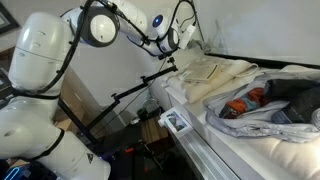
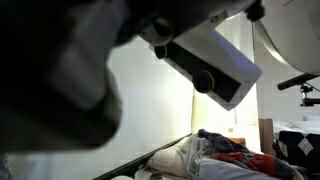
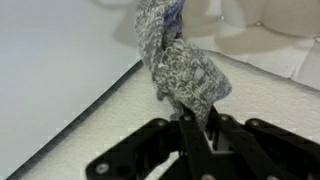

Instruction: Put the socks on the grey bag

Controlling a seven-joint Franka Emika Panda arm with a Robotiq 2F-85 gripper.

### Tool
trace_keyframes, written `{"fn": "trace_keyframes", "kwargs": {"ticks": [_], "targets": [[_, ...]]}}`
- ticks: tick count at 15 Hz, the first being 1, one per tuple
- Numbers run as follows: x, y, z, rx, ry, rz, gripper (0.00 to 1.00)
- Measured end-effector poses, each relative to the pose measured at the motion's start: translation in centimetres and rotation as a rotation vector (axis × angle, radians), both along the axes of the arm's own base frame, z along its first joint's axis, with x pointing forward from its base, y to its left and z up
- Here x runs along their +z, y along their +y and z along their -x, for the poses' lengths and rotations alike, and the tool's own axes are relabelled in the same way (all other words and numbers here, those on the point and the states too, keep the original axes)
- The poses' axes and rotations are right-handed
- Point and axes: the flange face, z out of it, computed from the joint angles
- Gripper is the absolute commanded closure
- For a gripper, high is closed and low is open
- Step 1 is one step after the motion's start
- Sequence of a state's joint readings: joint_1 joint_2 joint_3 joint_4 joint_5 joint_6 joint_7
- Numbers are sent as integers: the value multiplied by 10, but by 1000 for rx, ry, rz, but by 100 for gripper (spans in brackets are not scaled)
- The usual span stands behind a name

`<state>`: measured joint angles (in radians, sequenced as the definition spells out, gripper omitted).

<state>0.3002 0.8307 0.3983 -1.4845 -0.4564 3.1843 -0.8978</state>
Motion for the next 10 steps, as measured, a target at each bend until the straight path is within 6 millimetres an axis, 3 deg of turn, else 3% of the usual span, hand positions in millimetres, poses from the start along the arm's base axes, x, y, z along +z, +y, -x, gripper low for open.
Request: {"fn": "trace_keyframes", "kwargs": {"ticks": [1, 5, 10], "targets": [[0, 0, 0, 0, 0, 1, 96], [-5, -4, -3, -11, -12, 16, 96], [1, -31, -29, -144, -120, 25, 96]]}}
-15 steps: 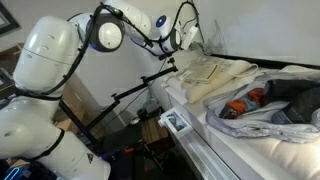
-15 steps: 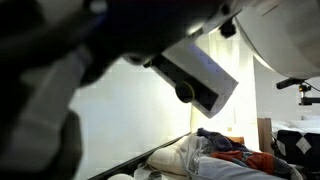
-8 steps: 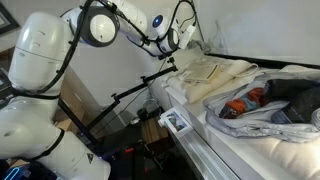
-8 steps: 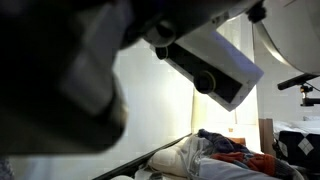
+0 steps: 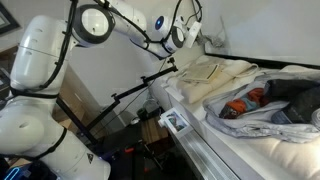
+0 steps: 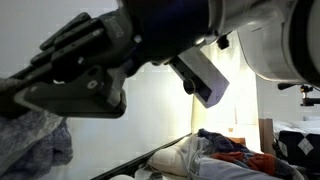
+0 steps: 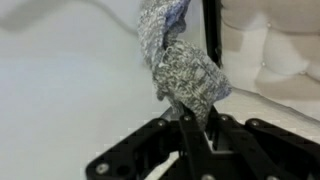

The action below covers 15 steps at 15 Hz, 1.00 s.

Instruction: Put the socks on the grey bag

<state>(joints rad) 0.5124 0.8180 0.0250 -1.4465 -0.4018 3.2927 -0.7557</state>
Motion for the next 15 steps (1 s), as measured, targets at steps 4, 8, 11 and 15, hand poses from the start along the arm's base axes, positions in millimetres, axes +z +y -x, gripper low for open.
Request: {"fn": "trace_keyframes", "kwargs": {"ticks": [4, 8, 11, 15], "targets": [[1, -3, -3, -57, -20, 10, 96], [-8, 17, 20, 11, 87, -114, 96], [-13, 4, 16, 0, 150, -186, 85], [-17, -6, 11, -14, 163, -203, 85]]}}
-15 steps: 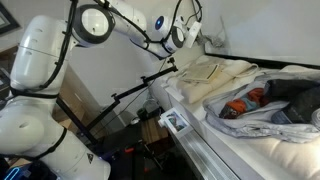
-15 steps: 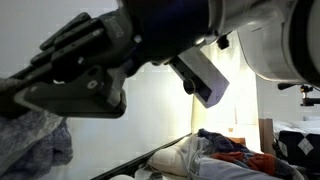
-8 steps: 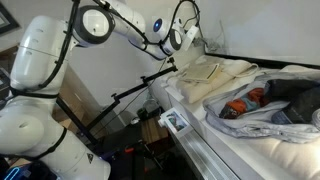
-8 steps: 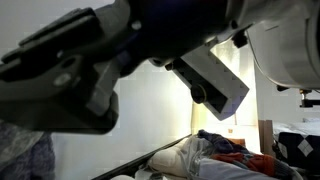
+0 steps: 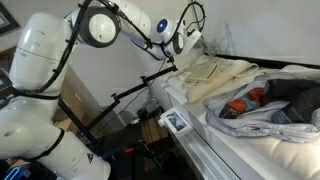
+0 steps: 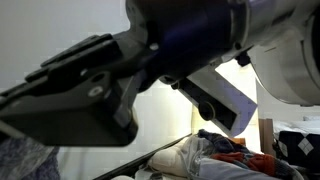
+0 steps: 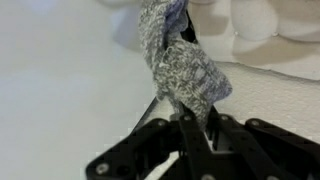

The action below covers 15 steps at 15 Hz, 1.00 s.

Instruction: Put the socks on the grey bag

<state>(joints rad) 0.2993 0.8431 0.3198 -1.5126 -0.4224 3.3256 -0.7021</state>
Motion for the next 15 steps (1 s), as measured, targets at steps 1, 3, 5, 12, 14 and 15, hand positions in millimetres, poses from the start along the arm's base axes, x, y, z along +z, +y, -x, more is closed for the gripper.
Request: {"fn": "trace_keyframes", "kwargs": {"ticks": [1, 3, 5, 12, 14, 15], "targets": [[0, 1, 1, 2, 1, -2, 85], [0, 3, 2, 4, 2, -4, 85], [0, 3, 2, 5, 2, -5, 85], [-7, -8, -4, -33, 10, -20, 96], [-10, -21, -10, -65, -2, -61, 96], [-12, -28, -13, -83, -9, -85, 96]]}}
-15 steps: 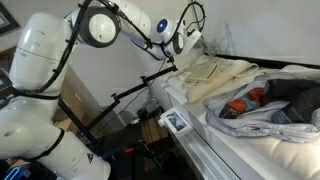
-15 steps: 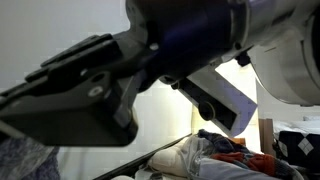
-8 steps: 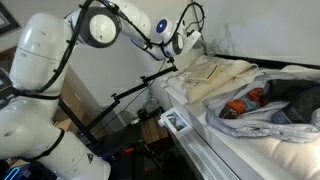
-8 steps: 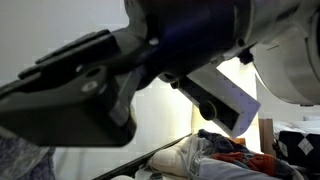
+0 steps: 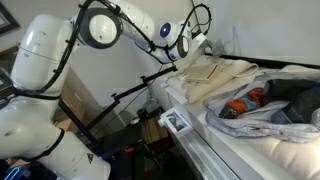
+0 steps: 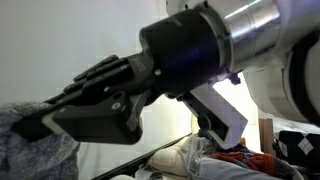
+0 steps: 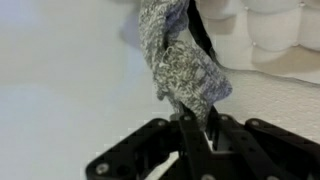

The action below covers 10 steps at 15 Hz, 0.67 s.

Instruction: Put the socks on the grey bag

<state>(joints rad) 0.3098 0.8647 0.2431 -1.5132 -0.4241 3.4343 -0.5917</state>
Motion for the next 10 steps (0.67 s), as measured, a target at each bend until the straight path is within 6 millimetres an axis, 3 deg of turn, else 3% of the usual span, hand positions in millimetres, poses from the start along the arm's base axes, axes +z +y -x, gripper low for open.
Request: {"fn": "trace_keyframes", "kwargs": {"ticks": [3, 10], "targets": [[0, -19, -15, -56, 0, -59, 96], [38, -63, -62, -164, -24, -222, 96]]}}
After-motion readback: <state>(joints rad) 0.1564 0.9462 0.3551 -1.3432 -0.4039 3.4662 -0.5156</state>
